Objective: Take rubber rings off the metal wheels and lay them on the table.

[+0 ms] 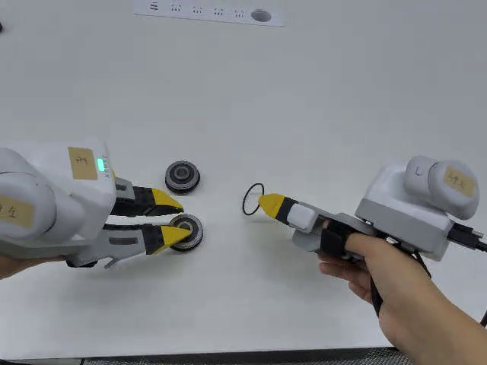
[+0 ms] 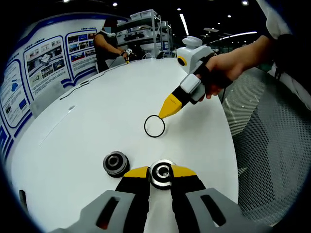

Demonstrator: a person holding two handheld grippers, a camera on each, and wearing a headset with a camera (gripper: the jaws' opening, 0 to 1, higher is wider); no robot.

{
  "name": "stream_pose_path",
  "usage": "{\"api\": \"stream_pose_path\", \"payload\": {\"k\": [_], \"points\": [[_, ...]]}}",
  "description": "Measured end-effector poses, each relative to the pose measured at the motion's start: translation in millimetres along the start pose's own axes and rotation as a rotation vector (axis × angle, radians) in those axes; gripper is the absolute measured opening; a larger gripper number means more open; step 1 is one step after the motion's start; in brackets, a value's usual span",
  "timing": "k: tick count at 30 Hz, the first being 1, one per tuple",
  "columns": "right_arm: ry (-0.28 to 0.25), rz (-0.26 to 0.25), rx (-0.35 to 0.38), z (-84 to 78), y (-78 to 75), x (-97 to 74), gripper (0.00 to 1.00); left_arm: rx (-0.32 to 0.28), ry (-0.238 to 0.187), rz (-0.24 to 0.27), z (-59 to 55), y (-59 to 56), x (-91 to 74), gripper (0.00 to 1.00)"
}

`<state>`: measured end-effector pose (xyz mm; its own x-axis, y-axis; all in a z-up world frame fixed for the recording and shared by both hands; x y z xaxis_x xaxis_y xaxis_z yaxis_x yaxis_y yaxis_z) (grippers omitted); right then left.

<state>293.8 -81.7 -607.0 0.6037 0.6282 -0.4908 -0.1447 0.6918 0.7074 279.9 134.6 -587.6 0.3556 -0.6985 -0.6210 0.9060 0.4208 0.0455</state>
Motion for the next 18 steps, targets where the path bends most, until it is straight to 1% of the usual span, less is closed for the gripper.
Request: {"api": "stream_pose_path", "payload": {"k": [1, 3, 5, 6, 9, 12, 15, 16, 18], "points": [[0.001, -0.013, 0.011, -0.7, -2.9, -1.1, 0.02, -0.001, 0.004, 0.0, -1.0, -0.3, -0.1, 0.16], [0.001, -0.025, 0.019, -1.6, -5.7, -2.2, 0.02, -0.002, 0.006, -0.003, -1.7, -0.9, 0.0, 0.16], [0.005, -0.052, 0.017, -3.6, -6.5, -4.6, 0.02, -0.001, 0.007, -0.005, -2.3, -1.5, 0.4, 0.16], [-0.004, -0.071, 0.007, -3.3, -8.6, -5.4, 0.02, -0.002, 0.007, -0.008, -2.3, -1.8, 0.9, 0.15], [-0.009, -0.099, 0.009, -3.5, -9.9, -8.3, 0.02, 0.001, 0.01, -0.01, -2.0, -2.8, 1.7, 0.15], [-0.005, -0.127, -0.024, -3.3, -9.7, -11.2, 0.05, 0.001, 0.011, -0.011, -1.7, -2.9, 2.2, 0.15], [-0.037, -0.181, -0.095, -0.3, -12.4, -14.8, 0.12, 0.001, 0.016, -0.012, -2.2, -2.6, 2.5, 0.15], [-0.057, -0.195, -0.124, 2.3, -13.7, -16.2, 0.12, 0.001, 0.016, -0.011, -2.0, -2.4, 2.6, 0.15], [-0.064, -0.201, -0.135, 4.3, -14.2, -17.9, 0.13, 0.0, 0.014, -0.013, -1.7, -2.7, 2.6, 0.14]]}}
Point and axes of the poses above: the centre of the closed fingertips' face, and the gripper's own axes: x roughly forward along the fingers, y roughly to its left, z roughly out of its top, the point moved 9 cm from there along -x, roughly backward along the fingers, and after that the axes turned 1 degree about -x, right-handed, at the moved point
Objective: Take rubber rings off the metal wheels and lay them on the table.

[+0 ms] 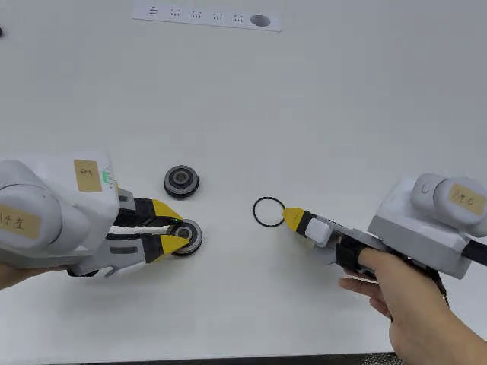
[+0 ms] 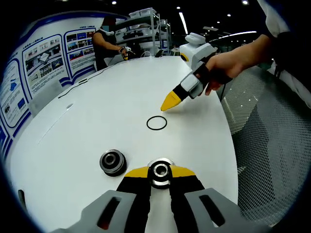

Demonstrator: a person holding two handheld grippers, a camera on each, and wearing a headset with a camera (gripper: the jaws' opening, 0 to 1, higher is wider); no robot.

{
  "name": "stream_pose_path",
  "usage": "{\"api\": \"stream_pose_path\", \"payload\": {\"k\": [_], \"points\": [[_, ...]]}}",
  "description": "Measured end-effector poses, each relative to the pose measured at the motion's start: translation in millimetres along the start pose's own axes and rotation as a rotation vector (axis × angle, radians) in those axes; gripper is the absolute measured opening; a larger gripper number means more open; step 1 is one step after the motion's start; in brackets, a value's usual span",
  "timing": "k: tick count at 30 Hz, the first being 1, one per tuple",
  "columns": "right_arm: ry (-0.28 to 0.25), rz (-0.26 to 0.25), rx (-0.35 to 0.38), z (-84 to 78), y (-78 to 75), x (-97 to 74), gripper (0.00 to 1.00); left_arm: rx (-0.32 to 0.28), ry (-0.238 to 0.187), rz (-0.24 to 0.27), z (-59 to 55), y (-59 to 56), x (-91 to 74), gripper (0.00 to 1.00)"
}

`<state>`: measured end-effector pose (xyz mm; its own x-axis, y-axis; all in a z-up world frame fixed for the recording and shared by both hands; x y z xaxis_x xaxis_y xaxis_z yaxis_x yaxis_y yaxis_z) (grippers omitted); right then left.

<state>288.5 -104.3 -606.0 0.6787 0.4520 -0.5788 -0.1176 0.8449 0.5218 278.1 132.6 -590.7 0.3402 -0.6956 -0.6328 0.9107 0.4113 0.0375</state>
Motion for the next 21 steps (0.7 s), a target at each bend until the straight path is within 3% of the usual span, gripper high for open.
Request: {"api": "stream_pose_path", "payload": {"k": [10, 21], "points": [[-0.071, 0.024, 0.047, 9.6, -3.3, -4.3, 0.14, 0.006, 0.003, -0.008, 1.3, -1.9, 2.1, 0.14], [-0.069, 0.066, 0.064, 9.3, 4.3, -1.2, 0.13, 0.001, 0.008, -0.007, -3.1, -1.1, 2.5, 0.14]]}}
Point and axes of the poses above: the centre of the closed fingertips' face, and the gripper's own axes: x roughly forward along the fingers, y roughly to its left, z roughly out of its top, the point moved 9 cm from there along -x, roughly backward along the fingers, and after that the axes turned 1 degree about -x, right-handed, at the moved point
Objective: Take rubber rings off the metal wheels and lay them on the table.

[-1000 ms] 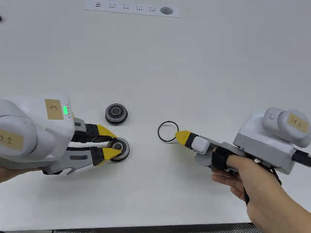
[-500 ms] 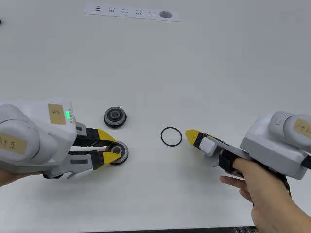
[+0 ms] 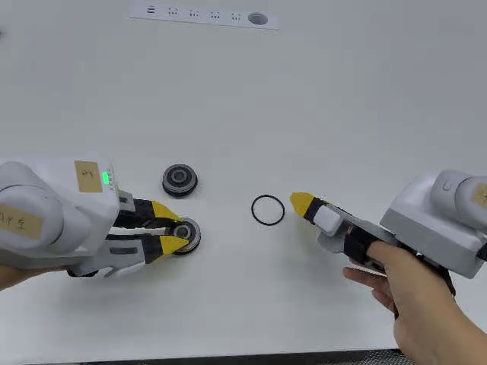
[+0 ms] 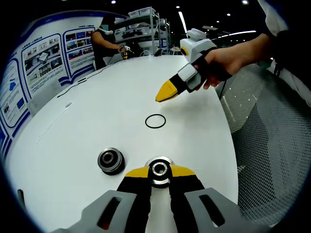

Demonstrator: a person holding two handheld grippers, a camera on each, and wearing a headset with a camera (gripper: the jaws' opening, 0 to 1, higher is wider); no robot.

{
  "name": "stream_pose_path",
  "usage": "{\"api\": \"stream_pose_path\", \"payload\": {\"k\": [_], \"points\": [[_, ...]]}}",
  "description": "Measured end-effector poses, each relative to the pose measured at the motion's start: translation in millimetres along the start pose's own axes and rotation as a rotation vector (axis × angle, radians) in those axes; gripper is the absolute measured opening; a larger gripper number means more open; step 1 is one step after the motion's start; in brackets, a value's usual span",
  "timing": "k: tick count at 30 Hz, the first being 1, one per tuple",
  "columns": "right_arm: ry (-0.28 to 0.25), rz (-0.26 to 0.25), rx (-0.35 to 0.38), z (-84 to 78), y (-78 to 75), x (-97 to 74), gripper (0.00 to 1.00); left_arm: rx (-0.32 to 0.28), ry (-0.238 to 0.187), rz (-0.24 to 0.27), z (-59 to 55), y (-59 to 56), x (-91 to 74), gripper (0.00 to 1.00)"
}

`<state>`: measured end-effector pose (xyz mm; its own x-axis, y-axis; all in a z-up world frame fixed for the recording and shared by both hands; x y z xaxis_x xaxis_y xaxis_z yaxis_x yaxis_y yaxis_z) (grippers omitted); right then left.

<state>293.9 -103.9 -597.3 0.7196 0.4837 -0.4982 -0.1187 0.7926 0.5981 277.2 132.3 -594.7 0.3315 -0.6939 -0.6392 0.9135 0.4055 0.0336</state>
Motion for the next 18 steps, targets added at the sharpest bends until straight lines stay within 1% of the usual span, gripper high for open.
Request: {"api": "stream_pose_path", "payload": {"k": [1, 3, 5, 7, 9, 11, 12, 15, 18], "points": [[0.001, 0.005, 0.004, -0.1, 1.7, 0.3, 0.13, -0.003, -0.001, 0.0, 0.0, 0.1, 0.2, 0.14], [-0.001, 0.032, 0.032, 0.3, 8.2, 1.5, 0.12, -0.001, 0.0, 0.0, 0.0, 0.2, 0.4, 0.14], [0.009, 0.061, 0.041, 1.8, 14.6, 3.6, 0.12, 0.027, 0.021, -0.005, 2.3, 0.2, 1.2, 0.14], [0.004, 0.086, 0.051, 4.1, 20.5, 4.9, 0.12, 0.049, 0.039, -0.013, 4.2, 0.5, 1.8, 0.13], [0.008, 0.121, 0.062, 5.2, 26.2, 6.9, 0.13, 0.047, 0.048, -0.019, 5.5, 1.6, 2.2, 0.13], [0.025, 0.151, 0.062, 3.8, 30.5, 8.7, 0.13, 0.044, 0.055, -0.021, 5.6, 2.0, 2.1, 0.13], [0.047, 0.18, 0.058, 1.2, 34.0, 9.8, 0.13, 0.041, 0.058, -0.023, 5.7, 2.0, 2.0, 0.13], [0.081, 0.215, 0.044, -6.0, 38.9, 12.9, 0.13, 0.044, 0.061, -0.025, 5.4, 1.9, 1.8, 0.13], [0.114, 0.251, 0.048, -14.5, 43.3, 15.0, 0.14, 0.04, 0.05, -0.029, 4.2, 2.3, 1.4, 0.13]]}}
Point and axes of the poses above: the centre of the closed fingertips' face, and the gripper's own axes: x roughly forward along the fingers, y roughly to its left, z roughly out of its top, the point moved 9 cm from there along -x, roughly backward along the fingers, and after that the axes turned 1 degree about -x, right-handed, at the moved point
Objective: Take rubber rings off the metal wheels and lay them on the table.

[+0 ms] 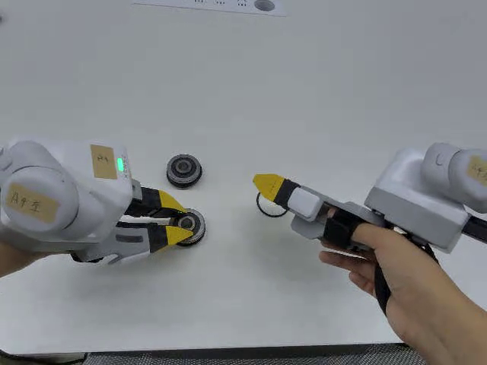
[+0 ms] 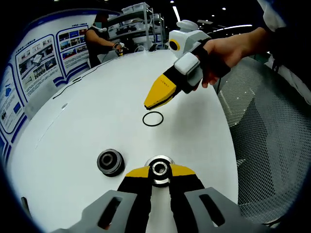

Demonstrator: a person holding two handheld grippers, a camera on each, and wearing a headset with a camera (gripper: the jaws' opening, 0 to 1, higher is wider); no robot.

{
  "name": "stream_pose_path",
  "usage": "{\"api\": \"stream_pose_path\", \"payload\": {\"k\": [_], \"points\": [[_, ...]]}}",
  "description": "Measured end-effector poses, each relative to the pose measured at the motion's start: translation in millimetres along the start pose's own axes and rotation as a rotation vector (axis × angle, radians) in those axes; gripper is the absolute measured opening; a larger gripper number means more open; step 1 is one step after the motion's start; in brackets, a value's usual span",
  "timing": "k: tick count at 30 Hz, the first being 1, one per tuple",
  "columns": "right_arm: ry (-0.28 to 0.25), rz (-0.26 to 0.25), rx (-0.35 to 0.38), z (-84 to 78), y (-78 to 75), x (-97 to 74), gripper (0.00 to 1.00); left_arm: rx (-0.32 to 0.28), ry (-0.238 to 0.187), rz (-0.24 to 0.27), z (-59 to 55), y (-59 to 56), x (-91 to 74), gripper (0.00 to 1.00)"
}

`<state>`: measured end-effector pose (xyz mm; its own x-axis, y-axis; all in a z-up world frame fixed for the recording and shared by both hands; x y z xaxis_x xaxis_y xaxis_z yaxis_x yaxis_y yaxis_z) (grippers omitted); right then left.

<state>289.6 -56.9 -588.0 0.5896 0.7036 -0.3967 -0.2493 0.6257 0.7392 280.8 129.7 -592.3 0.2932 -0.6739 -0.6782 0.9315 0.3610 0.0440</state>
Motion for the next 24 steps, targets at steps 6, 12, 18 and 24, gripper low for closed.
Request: {"api": "stream_pose_path", "payload": {"k": [6, 12, 18, 24], "points": [[0.08, 0.062, 0.015, -18.2, 1.0, 8.3, 0.16, -0.012, -0.027, -0.001, -2.5, 0.2, -0.4, 0.13], [0.126, 0.1, 0.024, -28.2, 4.6, 14.9, 0.23, -0.012, -0.037, -0.005, -3.2, 0.6, -0.4, 0.13], [0.155, 0.107, 0.033, -33.9, 8.1, 20.8, 0.32, -0.025, -0.041, -0.008, -3.5, 1.1, -0.2, 0.13], [0.189, 0.119, 0.051, -39.0, 11.7, 25.9, 0.37, -0.032, -0.047, -0.007, -4.5, 0.8, -0.3, 0.13]]}}
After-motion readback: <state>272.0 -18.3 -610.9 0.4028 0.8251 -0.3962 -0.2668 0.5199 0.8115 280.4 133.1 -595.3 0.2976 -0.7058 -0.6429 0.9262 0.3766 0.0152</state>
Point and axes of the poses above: the centre of the closed fingertips' face, and the gripper's own axes: x roughly forward along the fingers, y roughly to its left, z roughly out of its top, the point moved 9 cm from there along -x, roughly backward along the fingers, and after that the axes turned 1 degree about -x, right-handed, at the moved point
